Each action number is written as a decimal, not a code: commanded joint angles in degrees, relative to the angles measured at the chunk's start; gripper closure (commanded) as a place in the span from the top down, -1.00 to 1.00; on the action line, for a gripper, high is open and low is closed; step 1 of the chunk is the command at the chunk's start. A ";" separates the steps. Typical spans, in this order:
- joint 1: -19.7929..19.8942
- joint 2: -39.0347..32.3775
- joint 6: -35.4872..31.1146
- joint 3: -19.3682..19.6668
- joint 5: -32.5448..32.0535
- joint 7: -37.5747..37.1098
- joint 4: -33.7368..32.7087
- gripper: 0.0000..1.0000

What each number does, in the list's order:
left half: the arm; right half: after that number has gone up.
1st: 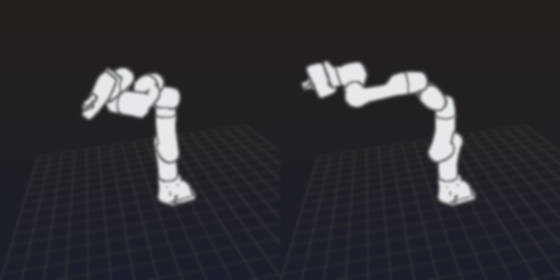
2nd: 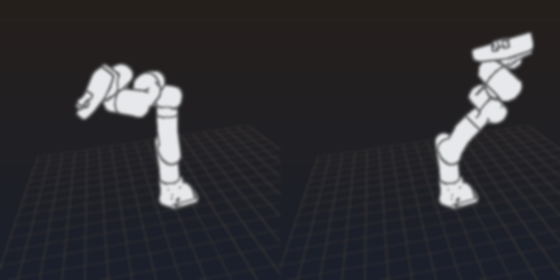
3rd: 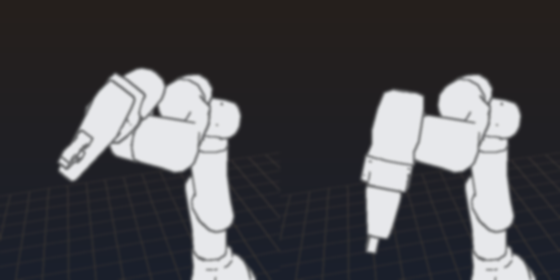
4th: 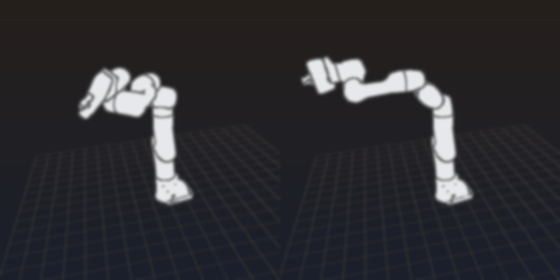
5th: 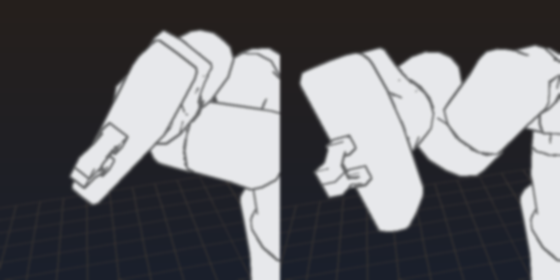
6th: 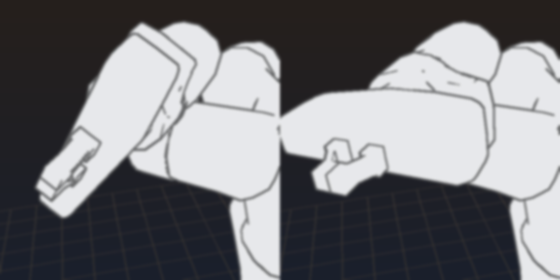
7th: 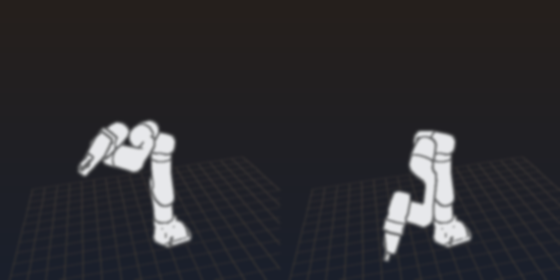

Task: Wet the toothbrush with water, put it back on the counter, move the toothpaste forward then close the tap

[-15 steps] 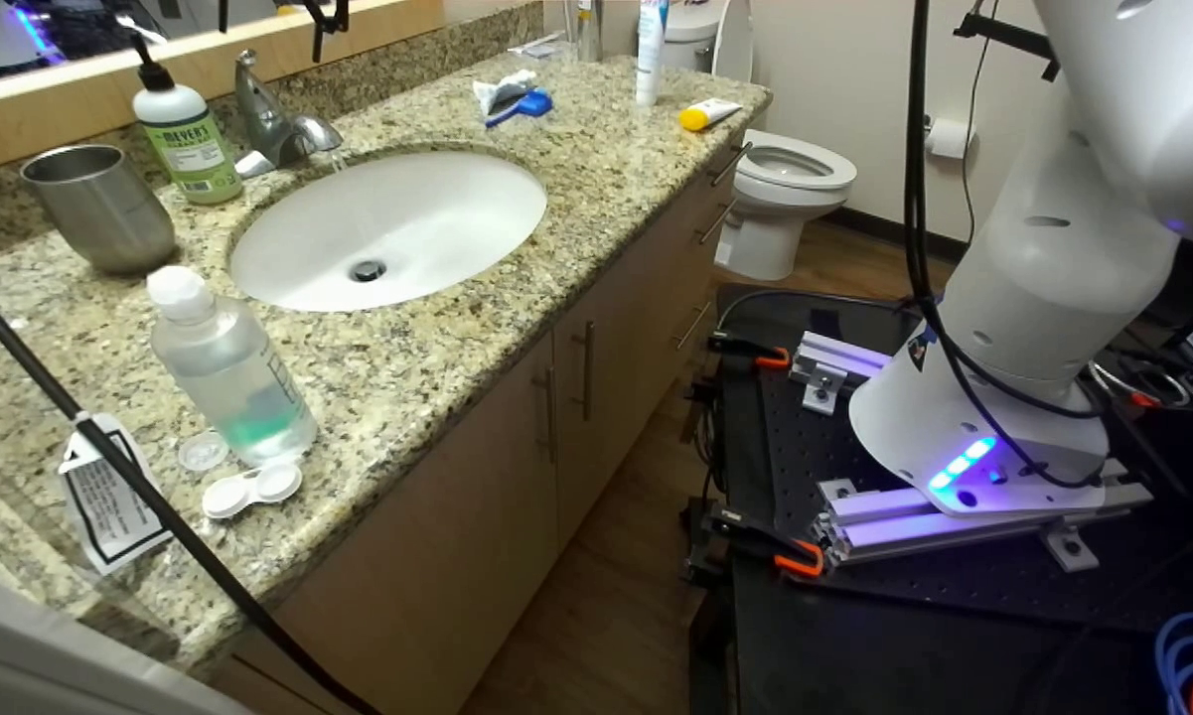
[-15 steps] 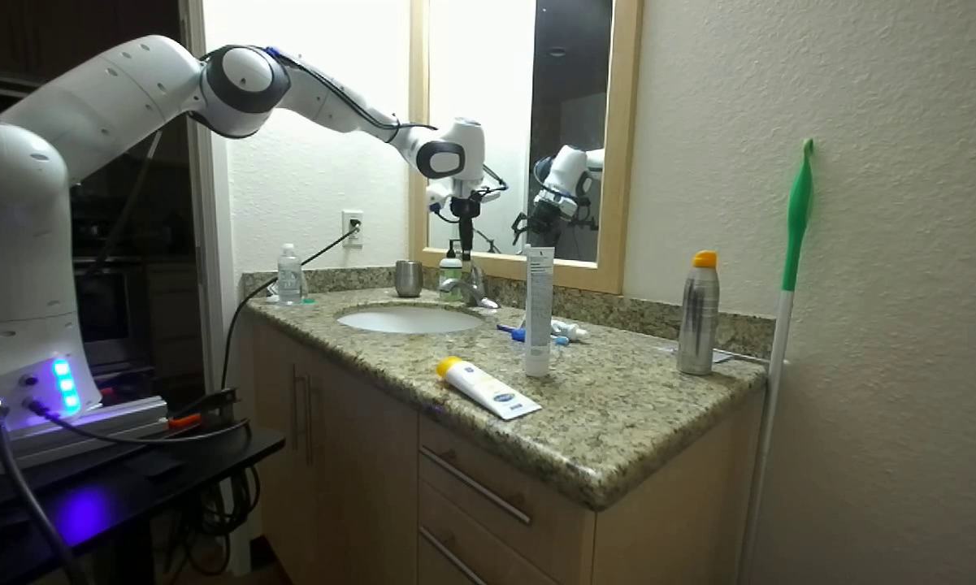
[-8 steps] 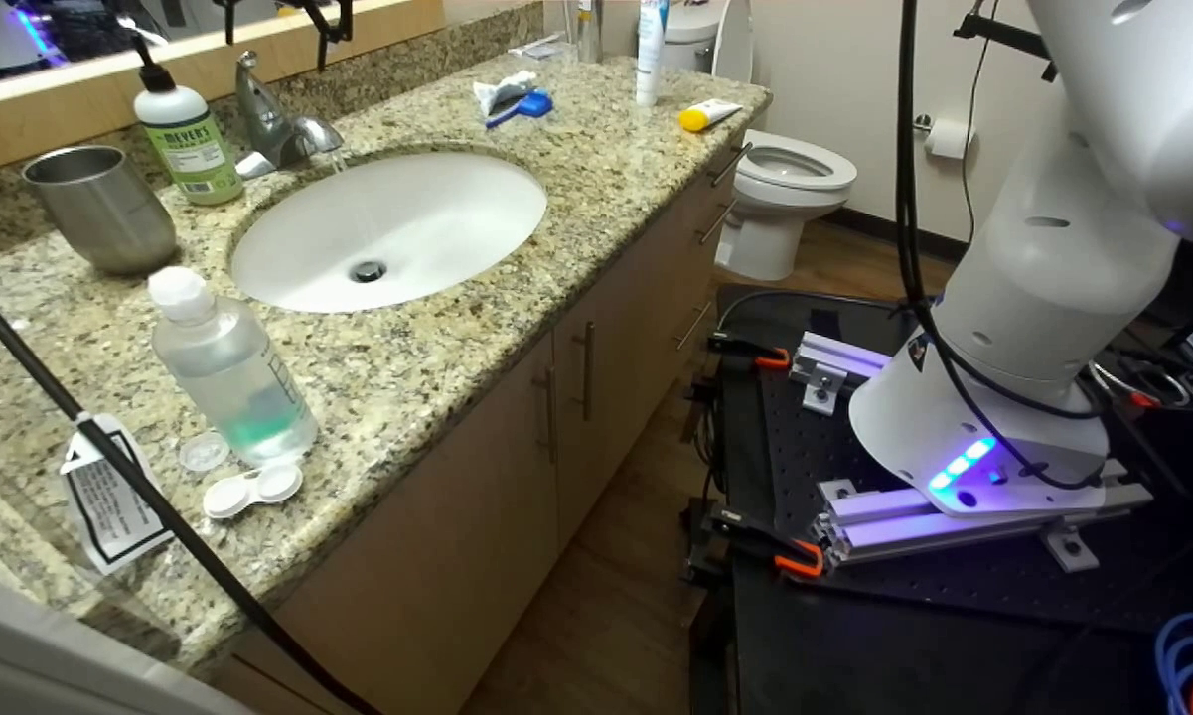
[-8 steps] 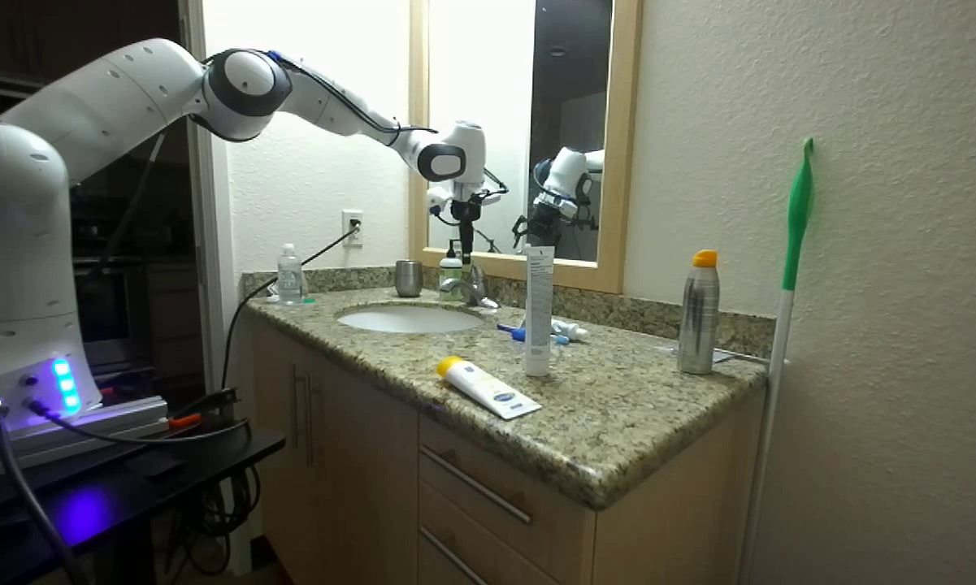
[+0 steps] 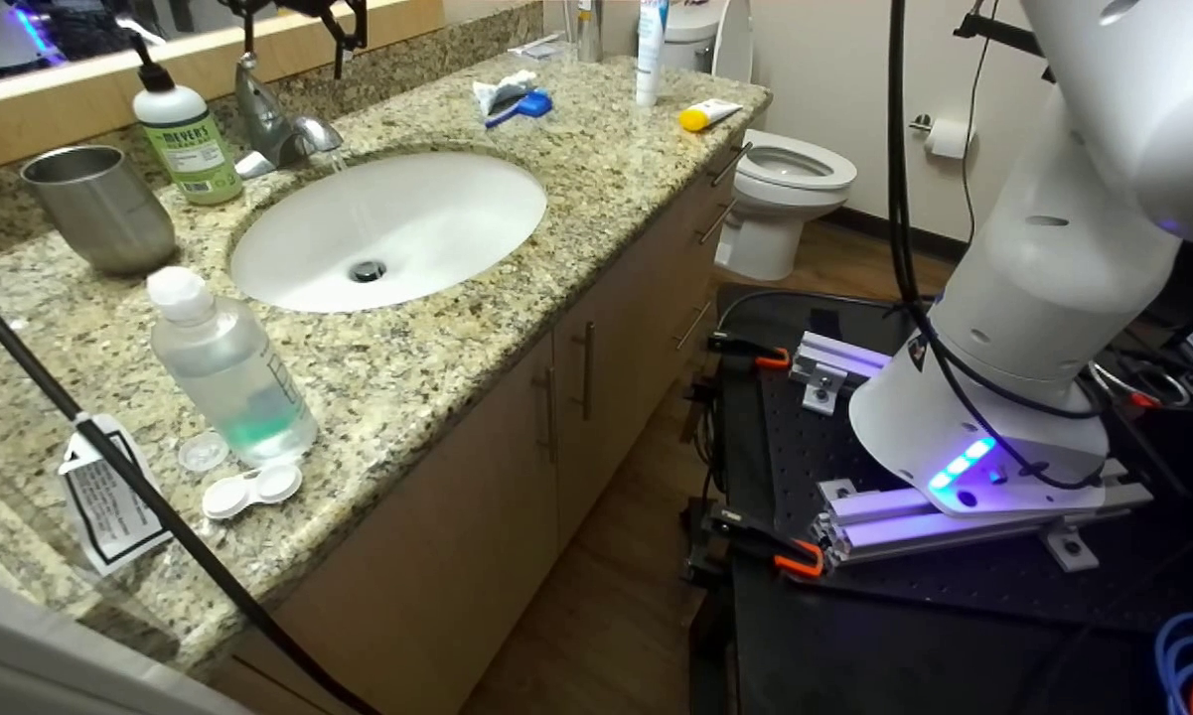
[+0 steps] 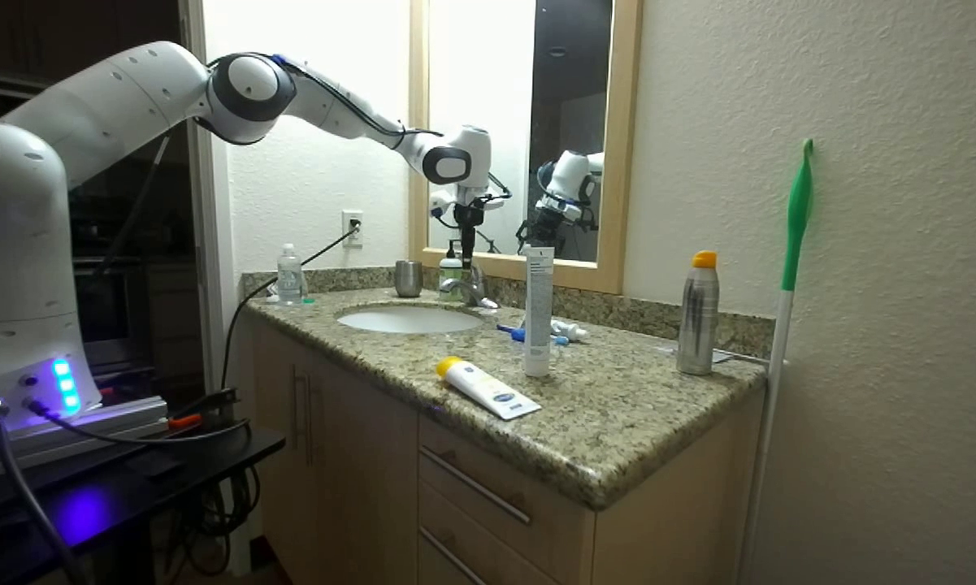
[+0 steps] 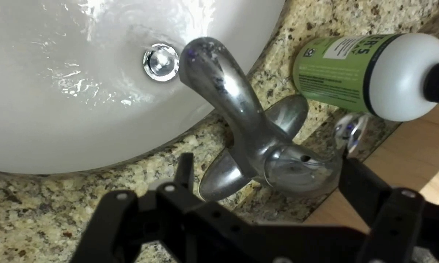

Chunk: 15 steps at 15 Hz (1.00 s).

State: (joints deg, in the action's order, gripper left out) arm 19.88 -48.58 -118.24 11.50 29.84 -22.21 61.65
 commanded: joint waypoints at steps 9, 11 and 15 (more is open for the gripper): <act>0.64 -0.59 5.66 -1.21 0.43 -0.55 -2.18 1.00; 0.66 -2.06 5.31 -0.62 -0.01 -2.18 -3.38 1.00; 2.19 -3.67 7.56 -2.28 -2.21 -6.47 -6.04 1.00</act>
State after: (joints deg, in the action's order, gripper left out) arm 20.63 -49.11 -112.71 10.20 30.54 -25.22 59.34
